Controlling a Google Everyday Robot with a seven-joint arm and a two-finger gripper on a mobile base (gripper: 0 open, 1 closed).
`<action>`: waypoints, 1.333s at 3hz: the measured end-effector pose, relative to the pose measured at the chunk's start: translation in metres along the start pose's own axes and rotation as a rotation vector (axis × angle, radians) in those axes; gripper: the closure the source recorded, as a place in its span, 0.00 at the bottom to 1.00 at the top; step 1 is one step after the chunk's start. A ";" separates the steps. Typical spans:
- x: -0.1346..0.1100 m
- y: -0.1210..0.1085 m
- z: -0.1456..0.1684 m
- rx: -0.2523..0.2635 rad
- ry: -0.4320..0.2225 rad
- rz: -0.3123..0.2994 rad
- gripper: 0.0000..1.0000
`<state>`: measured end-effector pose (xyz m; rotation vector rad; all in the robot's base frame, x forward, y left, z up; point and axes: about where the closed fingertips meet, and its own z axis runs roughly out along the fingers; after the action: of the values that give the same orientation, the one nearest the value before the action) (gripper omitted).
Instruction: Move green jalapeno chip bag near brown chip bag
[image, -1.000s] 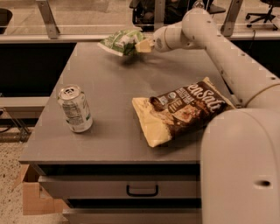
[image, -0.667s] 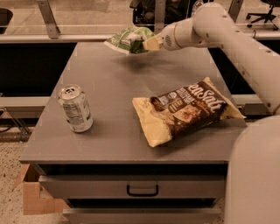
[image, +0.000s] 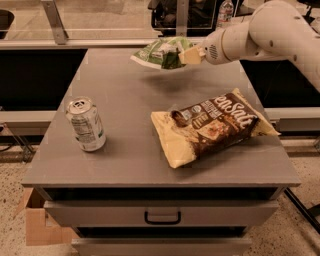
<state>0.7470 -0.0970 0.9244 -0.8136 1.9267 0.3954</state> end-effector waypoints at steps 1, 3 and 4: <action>0.009 0.013 -0.038 0.002 0.015 -0.005 1.00; 0.014 0.019 -0.088 0.034 0.091 -0.024 1.00; 0.024 0.019 -0.105 0.049 0.138 0.015 0.76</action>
Offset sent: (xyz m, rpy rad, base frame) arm -0.0911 -0.0535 0.0431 -0.1061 0.0372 -0.0242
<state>0.6572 -0.1531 0.9519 -0.8126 2.0638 0.3061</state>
